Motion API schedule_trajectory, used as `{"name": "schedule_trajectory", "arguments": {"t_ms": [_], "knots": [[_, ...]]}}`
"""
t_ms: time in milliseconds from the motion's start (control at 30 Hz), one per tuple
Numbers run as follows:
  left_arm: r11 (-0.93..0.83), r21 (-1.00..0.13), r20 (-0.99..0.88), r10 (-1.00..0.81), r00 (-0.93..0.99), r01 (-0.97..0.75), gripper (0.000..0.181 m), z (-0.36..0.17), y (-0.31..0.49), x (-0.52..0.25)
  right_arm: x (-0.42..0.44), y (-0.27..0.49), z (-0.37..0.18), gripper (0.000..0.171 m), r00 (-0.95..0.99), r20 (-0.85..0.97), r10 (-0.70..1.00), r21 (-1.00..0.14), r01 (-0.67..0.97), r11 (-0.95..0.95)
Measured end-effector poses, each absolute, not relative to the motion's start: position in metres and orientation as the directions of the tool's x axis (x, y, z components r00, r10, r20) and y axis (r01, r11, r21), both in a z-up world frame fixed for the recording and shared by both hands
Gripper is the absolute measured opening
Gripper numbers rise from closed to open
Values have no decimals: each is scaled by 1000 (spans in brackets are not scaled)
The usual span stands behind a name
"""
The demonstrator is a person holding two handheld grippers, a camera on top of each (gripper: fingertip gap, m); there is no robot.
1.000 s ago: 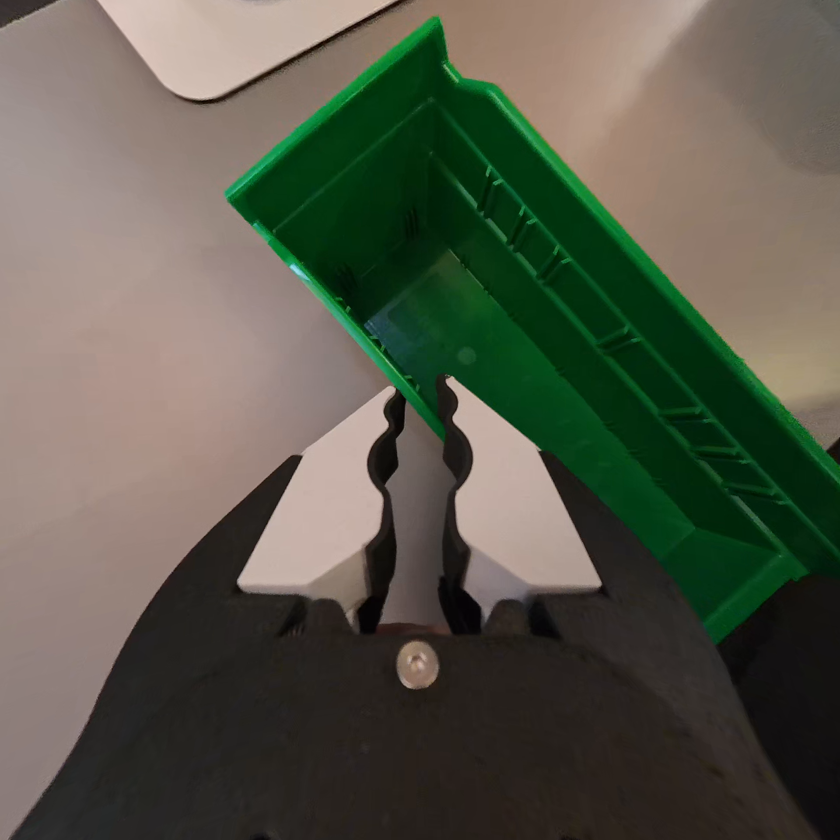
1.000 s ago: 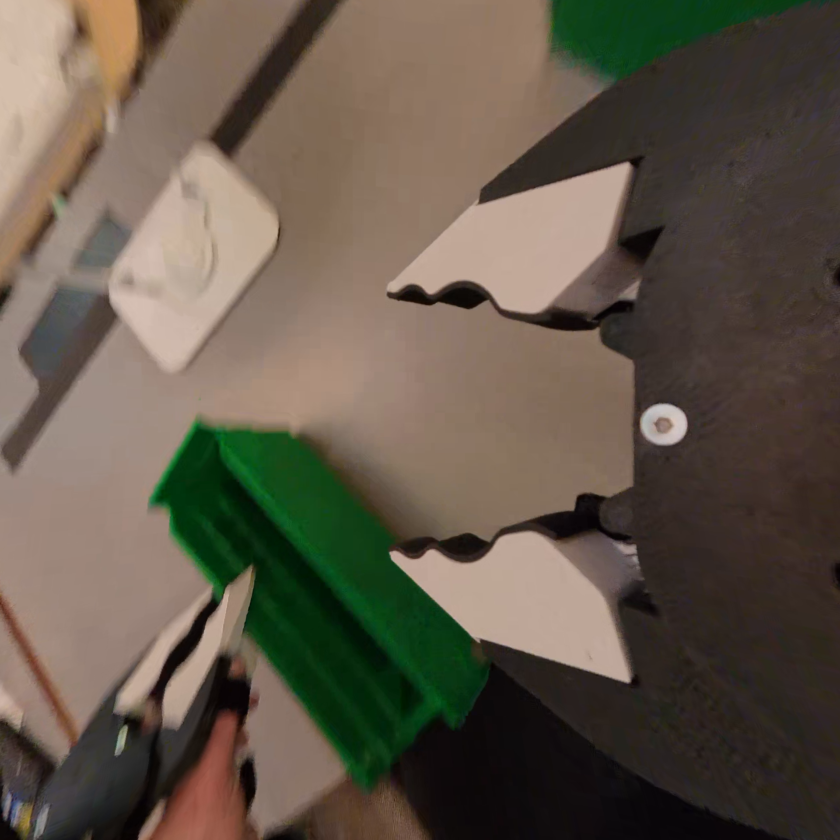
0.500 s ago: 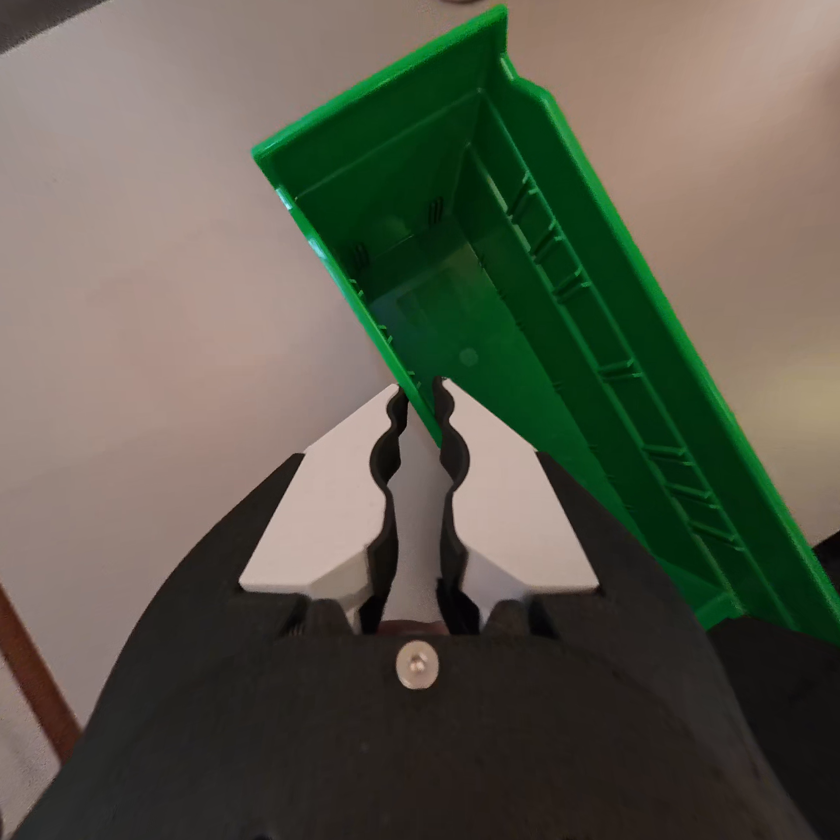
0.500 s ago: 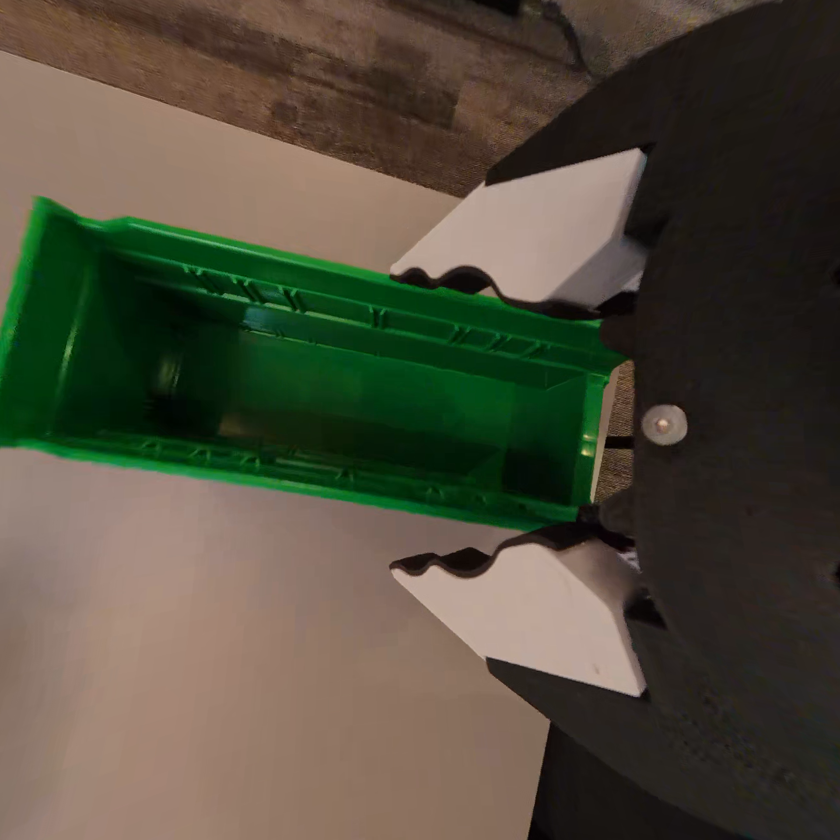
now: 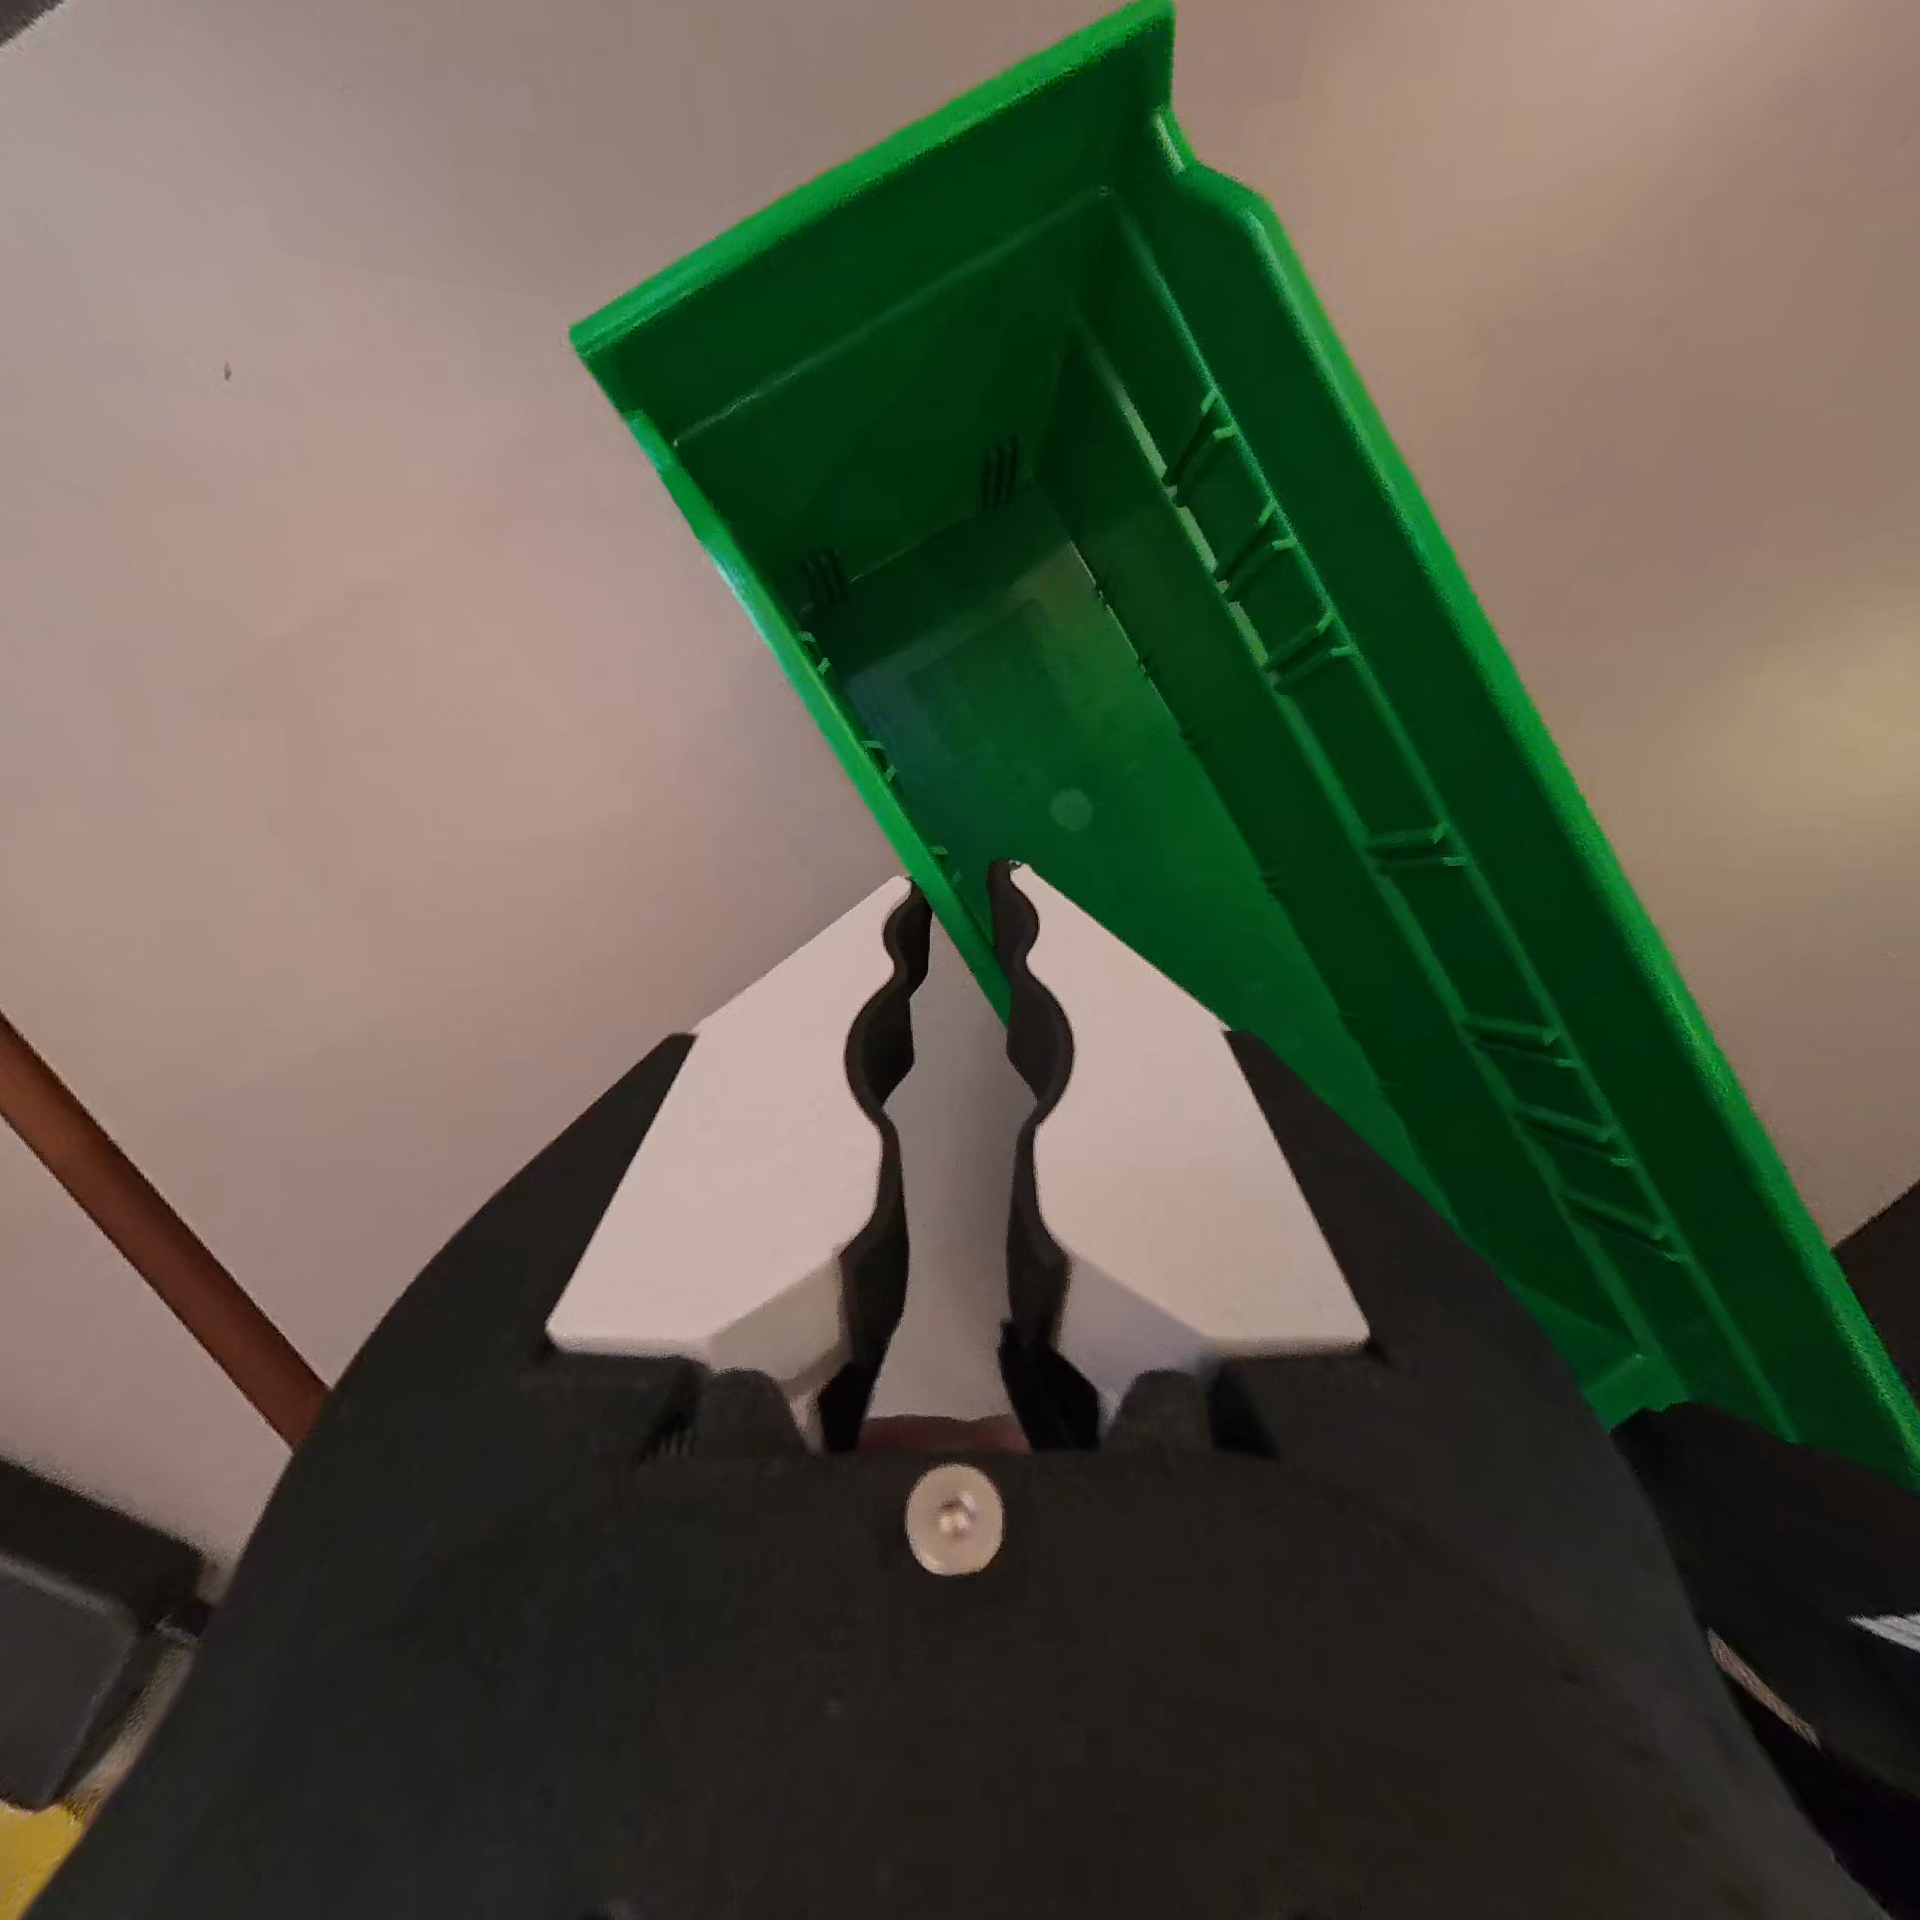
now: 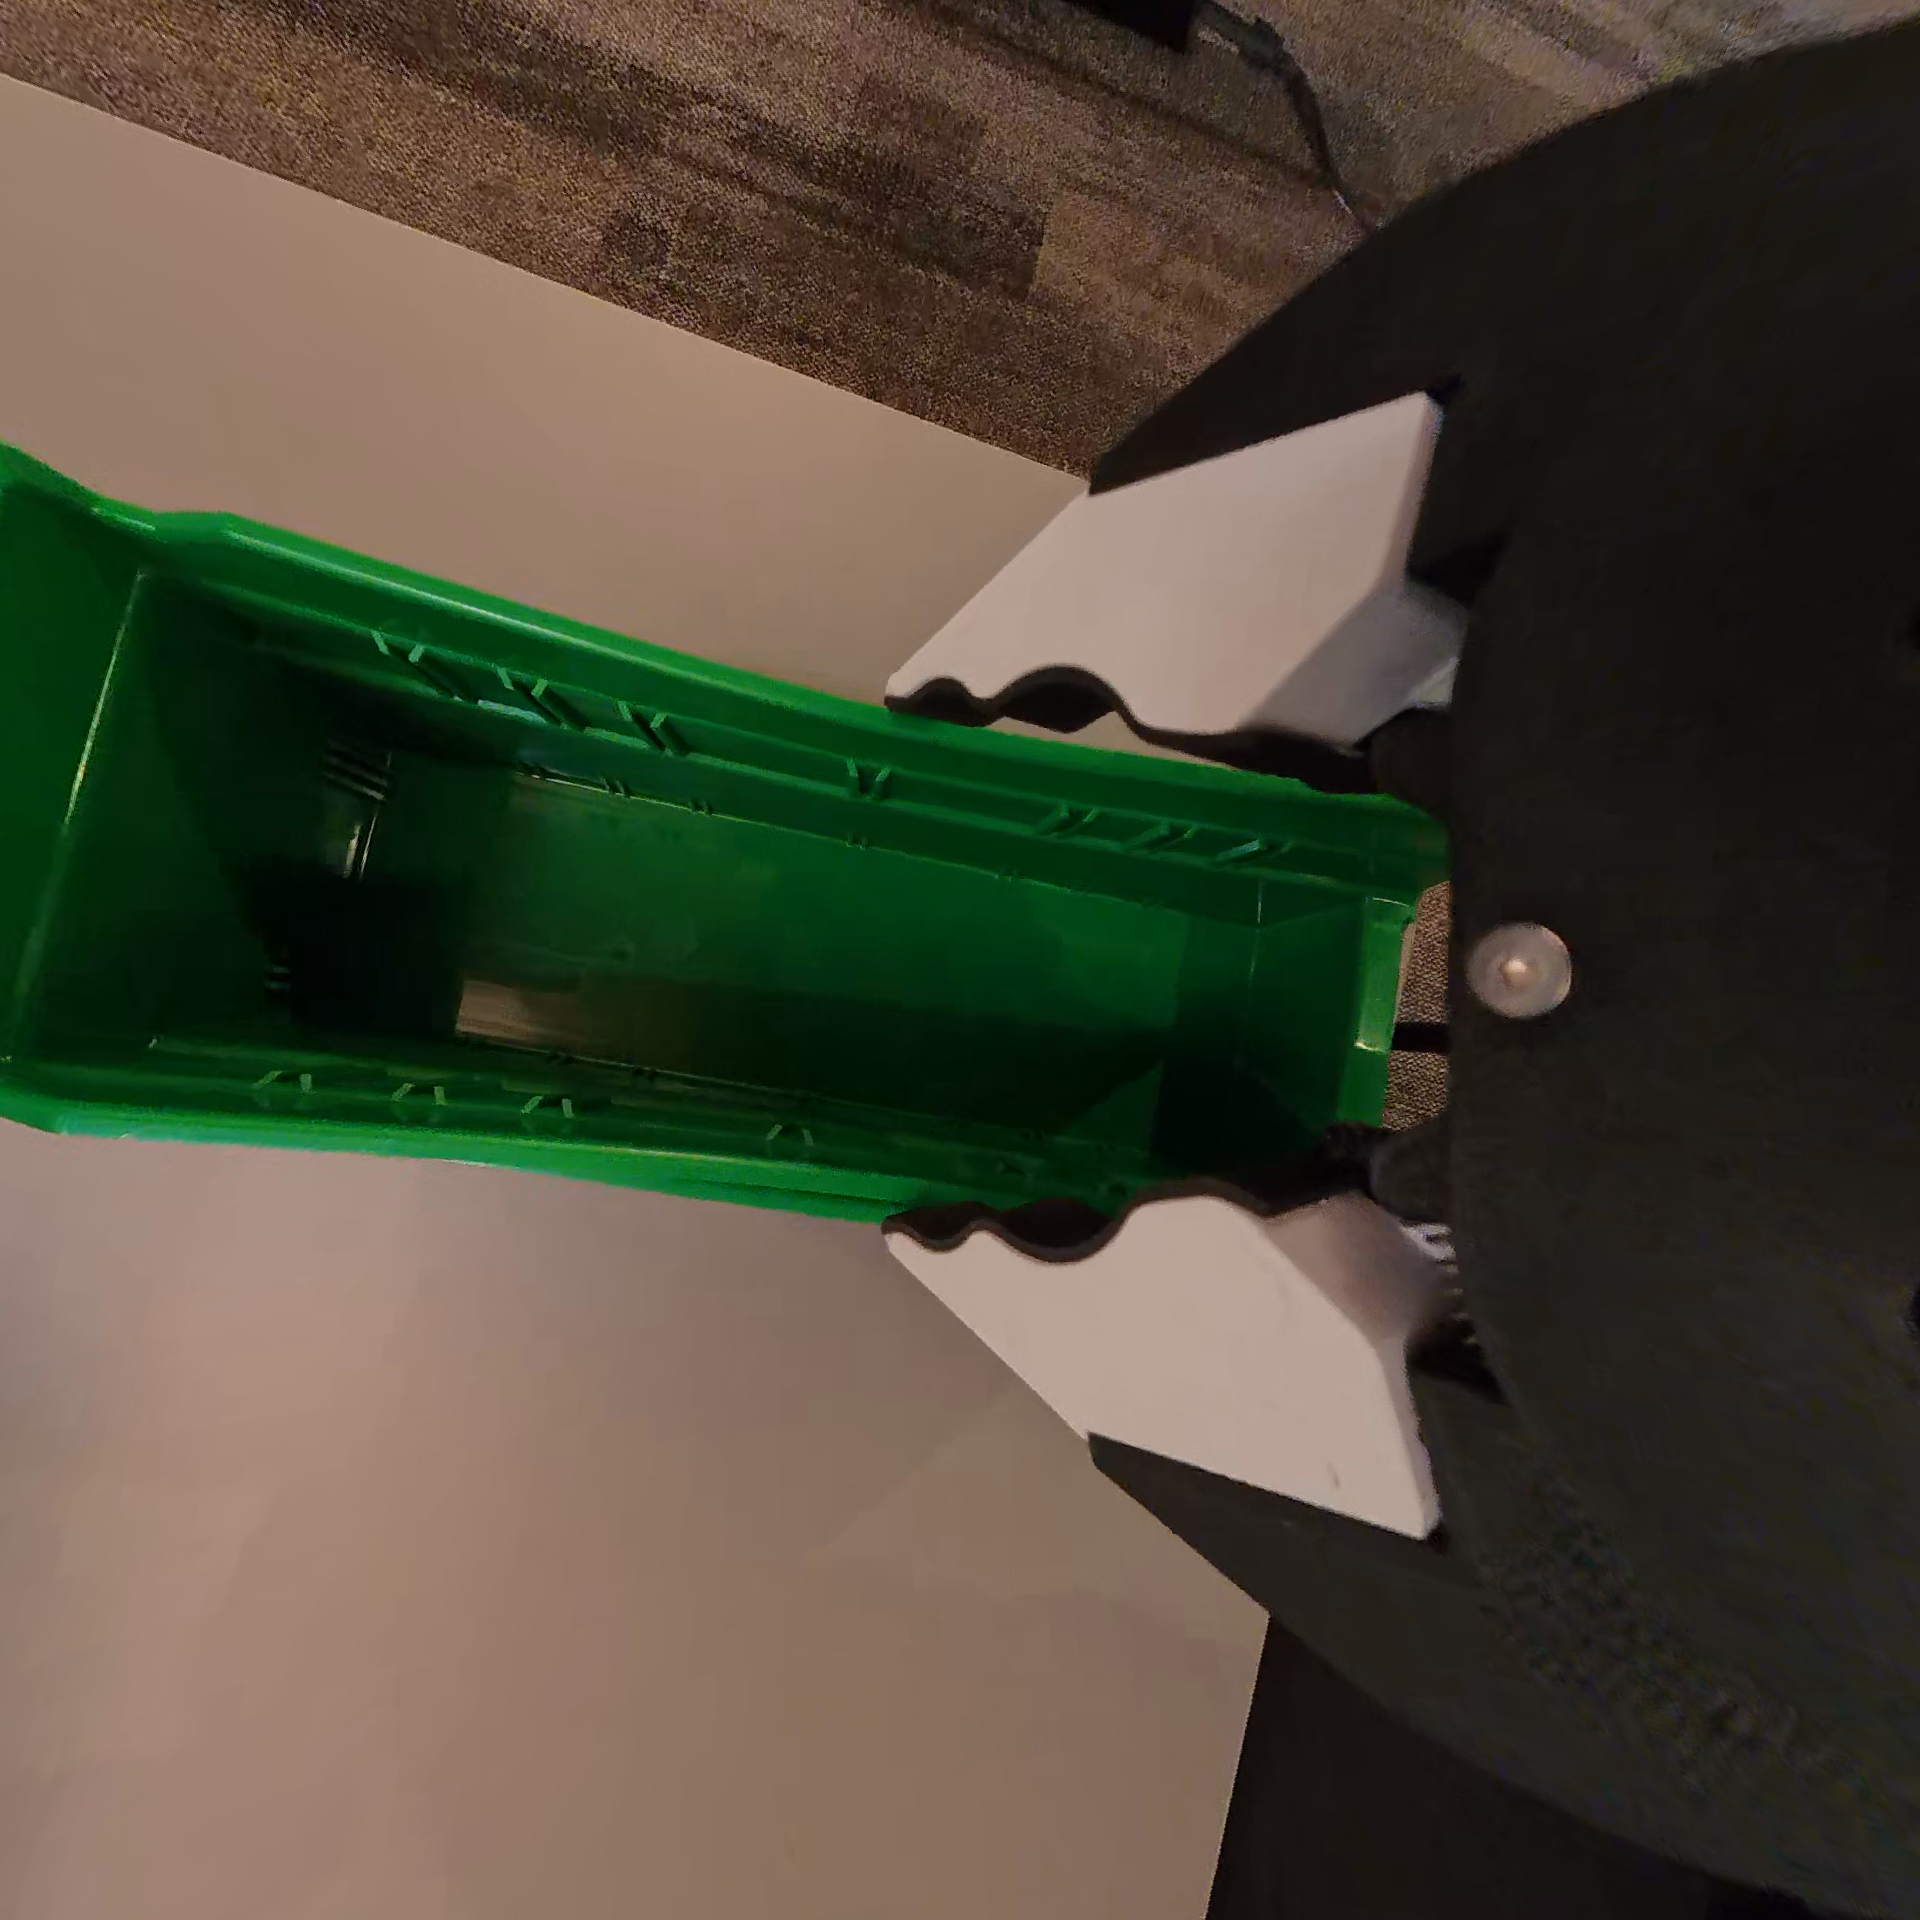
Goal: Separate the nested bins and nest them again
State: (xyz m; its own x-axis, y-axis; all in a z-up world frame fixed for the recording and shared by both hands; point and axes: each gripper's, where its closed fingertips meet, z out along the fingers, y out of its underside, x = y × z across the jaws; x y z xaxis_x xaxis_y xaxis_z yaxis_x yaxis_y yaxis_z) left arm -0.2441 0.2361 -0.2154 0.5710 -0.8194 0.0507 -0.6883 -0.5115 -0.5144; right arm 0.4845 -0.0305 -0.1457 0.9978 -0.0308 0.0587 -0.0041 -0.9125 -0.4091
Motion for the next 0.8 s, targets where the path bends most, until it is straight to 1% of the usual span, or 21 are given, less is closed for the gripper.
{"name": "schedule_trajectory", "arguments": {"t_ms": [33,100,233,367,567,800], "knots": [[-508,-510,55,-825,563,-694,10,-215,236,-243,485,-30,-145,90,998,59,-32,-414,-5,-910],[-492,-505,36,-833,552,-709,12,-215,236,-244,486,-29,-144,88,998,56,-37,-427,-10,-904],[-490,-545,36,-824,565,-680,27,-208,237,-241,488,-28,-139,86,997,60,-46,-448,-15,-894],[-495,-566,24,-810,587,-660,35,-202,239,-242,488,-27,-130,85,997,67,-40,-462,-4,-887],[-484,-571,-21,-799,601,-663,36,-195,238,-246,489,-27,-125,84,997,58,-45,-501,-10,-866],[-467,-565,-71,-794,604,-680,36,-185,235,-250,488,-27,-105,85,997,43,-63,-585,-26,-811]]}}
